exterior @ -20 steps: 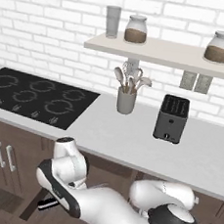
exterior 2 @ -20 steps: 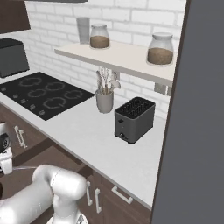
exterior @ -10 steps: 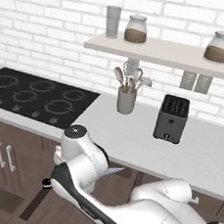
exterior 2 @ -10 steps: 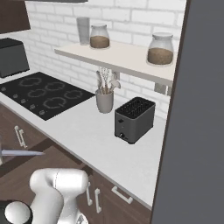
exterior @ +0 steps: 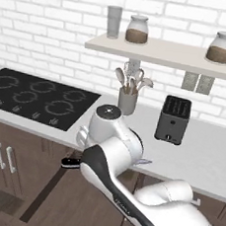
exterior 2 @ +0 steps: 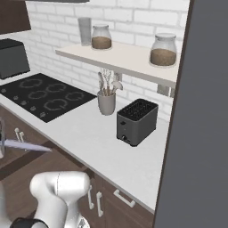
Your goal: Pick up the knife from the drawer and place it on the cutting board. Then place the meat from the plate to the cutting board.
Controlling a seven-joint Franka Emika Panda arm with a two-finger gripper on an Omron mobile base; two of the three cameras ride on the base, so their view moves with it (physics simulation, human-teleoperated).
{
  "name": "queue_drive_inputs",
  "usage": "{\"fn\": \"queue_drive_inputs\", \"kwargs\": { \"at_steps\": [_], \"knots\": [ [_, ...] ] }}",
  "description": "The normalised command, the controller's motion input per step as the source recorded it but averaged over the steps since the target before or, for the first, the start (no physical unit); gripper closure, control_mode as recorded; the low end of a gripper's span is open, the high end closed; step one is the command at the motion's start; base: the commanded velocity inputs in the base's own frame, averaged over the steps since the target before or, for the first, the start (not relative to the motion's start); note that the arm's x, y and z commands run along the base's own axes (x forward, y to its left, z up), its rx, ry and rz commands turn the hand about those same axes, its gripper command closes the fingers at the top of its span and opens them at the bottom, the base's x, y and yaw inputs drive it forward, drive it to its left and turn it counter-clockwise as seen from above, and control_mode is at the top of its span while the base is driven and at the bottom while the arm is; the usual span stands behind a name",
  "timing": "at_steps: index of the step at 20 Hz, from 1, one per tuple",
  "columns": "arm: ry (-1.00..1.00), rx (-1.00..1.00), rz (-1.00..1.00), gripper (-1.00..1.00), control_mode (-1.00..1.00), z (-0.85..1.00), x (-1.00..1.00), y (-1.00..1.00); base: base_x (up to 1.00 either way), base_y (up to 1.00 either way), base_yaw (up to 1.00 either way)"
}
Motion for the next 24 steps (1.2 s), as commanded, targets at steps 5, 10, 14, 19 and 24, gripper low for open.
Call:
{"fn": "queue_drive_inputs", "kwargs": {
  "at_steps": [5,10,14,19,24],
  "knots": [
    [0.00,0.00,-0.09,1.00,-1.00,0.63,-0.01,-0.44,0.00,0.00,0.00],
    [0.00,0.02,-0.09,1.00,-1.00,0.16,-0.05,-0.75,0.00,0.00,0.00],
    [0.00,0.04,-0.12,1.00,-1.00,0.00,-0.09,-0.86,0.00,0.00,0.00],
    [0.00,0.00,-0.04,1.00,1.00,-0.02,-0.16,-0.22,-0.57,-0.20,-0.02],
    [0.00,0.00,0.00,1.00,1.00,0.00,0.00,0.00,-1.00,0.16,0.00]
  ]
}}
